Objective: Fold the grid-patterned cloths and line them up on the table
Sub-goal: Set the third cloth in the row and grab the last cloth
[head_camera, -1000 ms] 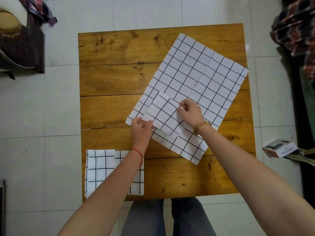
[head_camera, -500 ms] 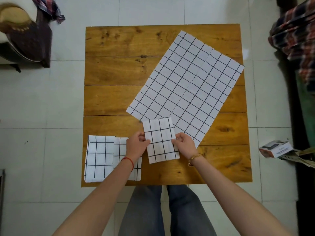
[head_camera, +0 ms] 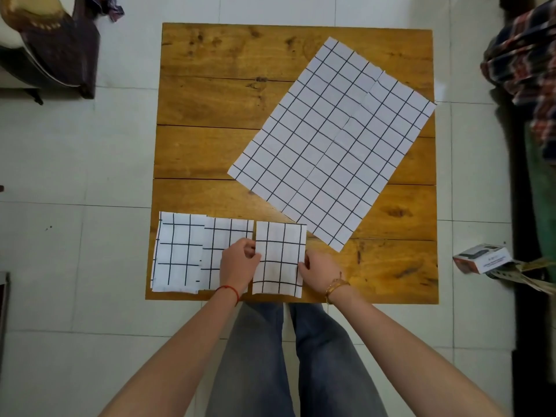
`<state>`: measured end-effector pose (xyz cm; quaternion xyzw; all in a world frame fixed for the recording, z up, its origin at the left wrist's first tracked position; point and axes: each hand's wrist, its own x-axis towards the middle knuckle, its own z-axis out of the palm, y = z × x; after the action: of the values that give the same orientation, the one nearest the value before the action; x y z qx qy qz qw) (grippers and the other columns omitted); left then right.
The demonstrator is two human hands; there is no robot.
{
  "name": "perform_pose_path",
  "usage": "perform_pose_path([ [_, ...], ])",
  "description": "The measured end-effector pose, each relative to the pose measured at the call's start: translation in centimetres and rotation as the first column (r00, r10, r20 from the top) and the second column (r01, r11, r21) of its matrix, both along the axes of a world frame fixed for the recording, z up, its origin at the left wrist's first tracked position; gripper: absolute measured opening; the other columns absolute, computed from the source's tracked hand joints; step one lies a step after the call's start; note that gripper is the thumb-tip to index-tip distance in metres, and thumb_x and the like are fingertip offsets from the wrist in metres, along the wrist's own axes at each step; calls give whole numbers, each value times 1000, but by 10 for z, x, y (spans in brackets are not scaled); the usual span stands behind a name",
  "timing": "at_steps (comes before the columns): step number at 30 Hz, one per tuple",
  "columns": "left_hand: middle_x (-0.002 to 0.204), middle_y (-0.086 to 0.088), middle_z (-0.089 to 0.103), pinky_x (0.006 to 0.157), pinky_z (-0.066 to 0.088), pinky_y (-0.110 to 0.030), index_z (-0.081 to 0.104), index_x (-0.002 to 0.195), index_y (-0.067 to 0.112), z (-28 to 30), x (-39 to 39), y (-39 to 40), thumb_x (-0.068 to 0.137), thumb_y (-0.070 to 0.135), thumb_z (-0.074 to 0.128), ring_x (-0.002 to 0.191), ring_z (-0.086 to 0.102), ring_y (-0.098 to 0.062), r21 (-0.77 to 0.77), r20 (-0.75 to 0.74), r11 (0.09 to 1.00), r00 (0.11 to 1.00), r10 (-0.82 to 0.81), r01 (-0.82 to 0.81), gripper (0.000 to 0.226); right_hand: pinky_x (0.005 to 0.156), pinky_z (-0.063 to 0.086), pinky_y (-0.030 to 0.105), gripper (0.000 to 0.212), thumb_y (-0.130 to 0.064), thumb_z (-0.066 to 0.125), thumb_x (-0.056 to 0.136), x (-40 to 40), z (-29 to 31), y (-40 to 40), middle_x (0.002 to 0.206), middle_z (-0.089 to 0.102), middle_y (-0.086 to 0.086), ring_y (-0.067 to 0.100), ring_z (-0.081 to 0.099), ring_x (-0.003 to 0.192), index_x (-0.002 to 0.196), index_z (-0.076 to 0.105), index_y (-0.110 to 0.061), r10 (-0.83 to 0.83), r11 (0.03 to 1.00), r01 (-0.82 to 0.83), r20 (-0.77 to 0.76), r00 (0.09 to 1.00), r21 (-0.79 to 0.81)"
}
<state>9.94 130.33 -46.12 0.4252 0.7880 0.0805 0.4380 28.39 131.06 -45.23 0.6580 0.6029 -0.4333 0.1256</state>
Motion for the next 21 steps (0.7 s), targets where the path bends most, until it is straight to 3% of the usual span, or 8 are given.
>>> perform_pose_path([
  [6,98,-1,67,76,47,-18,64,112,12,0,-7,-5,88,12,67,86,59,-10,-6,-37,1000,999,2,-2,25,47,33,17,19,-28,45,95,-5,-1,-4,74,54,-1,14,52,67,79,50,-19,85,996,-85,23,996,3],
  [11,97,0,68,73,47,-16,64,110,13,0,-11,-4,88,16,67,84,59,-8,23,-23,1000,1000,-8,8,23,55,44,24,18,-31,45,95,-3,-6,-3,76,58,-1,14,55,68,84,52,-17,35,999,-35,57,998,1],
  [16,87,2,68,69,54,-21,64,106,17,8,-17,9,93,19,58,76,61,-8,140,-111,988,993,-43,58,15,53,48,28,13,-25,46,93,10,-3,15,74,58,-2,13,54,64,84,52,-17,-165,962,145,70,984,233],
  [19,86,7,63,67,51,-19,62,101,20,12,-23,32,91,21,60,80,60,-9,224,-143,963,982,-121,151,10,59,51,30,3,-21,52,90,23,-7,32,85,57,-3,14,54,76,91,53,-18,-210,919,177,59,976,352],
  [21,95,7,62,72,47,-18,62,102,20,14,-27,55,90,19,62,88,56,-7,279,-173,927,962,-210,252,12,67,52,32,11,-20,58,88,30,-11,41,94,56,-1,16,52,86,98,53,-17,-197,914,156,72,978,375],
])
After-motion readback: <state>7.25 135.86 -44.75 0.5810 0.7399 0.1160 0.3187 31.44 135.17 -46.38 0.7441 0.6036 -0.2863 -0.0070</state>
